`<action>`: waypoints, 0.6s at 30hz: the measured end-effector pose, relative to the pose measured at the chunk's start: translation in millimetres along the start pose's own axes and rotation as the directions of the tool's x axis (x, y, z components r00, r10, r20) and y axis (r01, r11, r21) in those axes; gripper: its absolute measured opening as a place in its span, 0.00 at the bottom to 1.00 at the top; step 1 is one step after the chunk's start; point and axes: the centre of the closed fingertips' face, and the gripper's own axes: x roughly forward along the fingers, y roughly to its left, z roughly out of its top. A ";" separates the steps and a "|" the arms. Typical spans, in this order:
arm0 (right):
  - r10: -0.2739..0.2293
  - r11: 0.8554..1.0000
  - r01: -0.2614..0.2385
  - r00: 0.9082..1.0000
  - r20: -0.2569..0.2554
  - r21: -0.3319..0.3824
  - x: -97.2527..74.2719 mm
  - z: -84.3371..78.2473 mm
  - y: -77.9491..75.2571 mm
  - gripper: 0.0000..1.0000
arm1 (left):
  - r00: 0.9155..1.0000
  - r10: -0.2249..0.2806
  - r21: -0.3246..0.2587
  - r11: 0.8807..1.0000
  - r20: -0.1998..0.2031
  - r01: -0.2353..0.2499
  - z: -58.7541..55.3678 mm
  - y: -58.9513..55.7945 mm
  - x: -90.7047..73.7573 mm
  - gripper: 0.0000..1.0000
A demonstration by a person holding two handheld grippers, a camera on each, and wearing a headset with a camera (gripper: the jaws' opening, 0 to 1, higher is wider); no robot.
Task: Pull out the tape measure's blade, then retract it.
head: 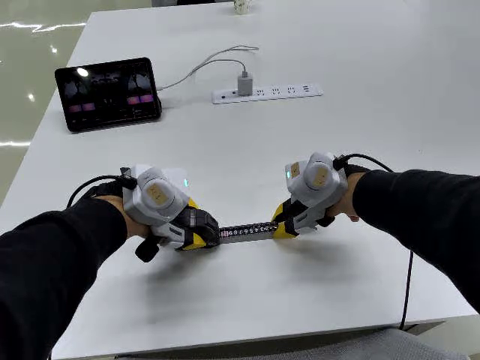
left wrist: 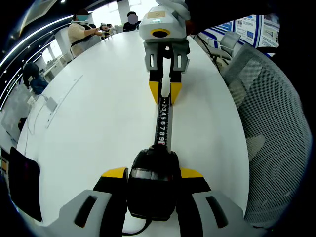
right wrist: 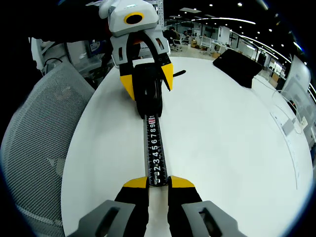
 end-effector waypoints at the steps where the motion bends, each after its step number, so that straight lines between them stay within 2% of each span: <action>1: 0.000 1.000 0.000 1.000 -0.001 0.001 -0.5 -1.0 -0.1 0.10 | 1.000 0.000 0.001 1.000 0.000 0.000 0.0 0.0 0.0 0.33; 18: -0.006 1.000 0.007 1.000 -0.011 0.007 -9.7 -14.7 -2.3 0.10 | 1.000 -0.001 0.001 1.000 -0.001 0.001 -1.0 1.9 0.3 0.33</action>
